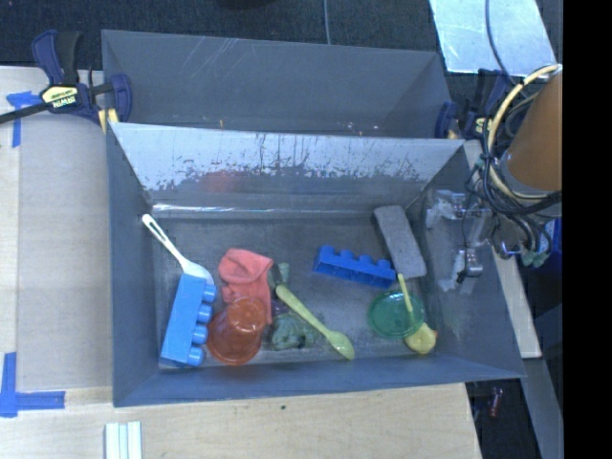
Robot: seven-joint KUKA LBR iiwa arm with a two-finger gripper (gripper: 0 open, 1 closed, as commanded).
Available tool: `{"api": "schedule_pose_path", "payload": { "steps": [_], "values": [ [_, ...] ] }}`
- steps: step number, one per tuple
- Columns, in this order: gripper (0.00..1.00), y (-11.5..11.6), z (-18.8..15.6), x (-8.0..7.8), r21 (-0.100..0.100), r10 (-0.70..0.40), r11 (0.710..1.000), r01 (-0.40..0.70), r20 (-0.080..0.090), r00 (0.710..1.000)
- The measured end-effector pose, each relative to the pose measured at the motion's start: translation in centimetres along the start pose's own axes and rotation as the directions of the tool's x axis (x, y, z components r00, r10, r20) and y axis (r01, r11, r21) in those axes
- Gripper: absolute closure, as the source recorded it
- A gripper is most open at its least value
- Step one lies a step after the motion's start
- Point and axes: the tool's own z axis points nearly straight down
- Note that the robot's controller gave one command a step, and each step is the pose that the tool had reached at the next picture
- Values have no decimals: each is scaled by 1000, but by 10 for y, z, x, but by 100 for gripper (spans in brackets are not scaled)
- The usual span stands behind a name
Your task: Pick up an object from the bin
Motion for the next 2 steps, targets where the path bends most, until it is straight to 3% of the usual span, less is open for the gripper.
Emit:
{"api": "schedule_pose_path", "payload": {
  "steps": [1,2],
  "values": [
    [0,1,-5,-2,1,-3,1000,3,8,1000],
    [0,27,48,34,2,56,998,-56,12,998]
  ]
}}
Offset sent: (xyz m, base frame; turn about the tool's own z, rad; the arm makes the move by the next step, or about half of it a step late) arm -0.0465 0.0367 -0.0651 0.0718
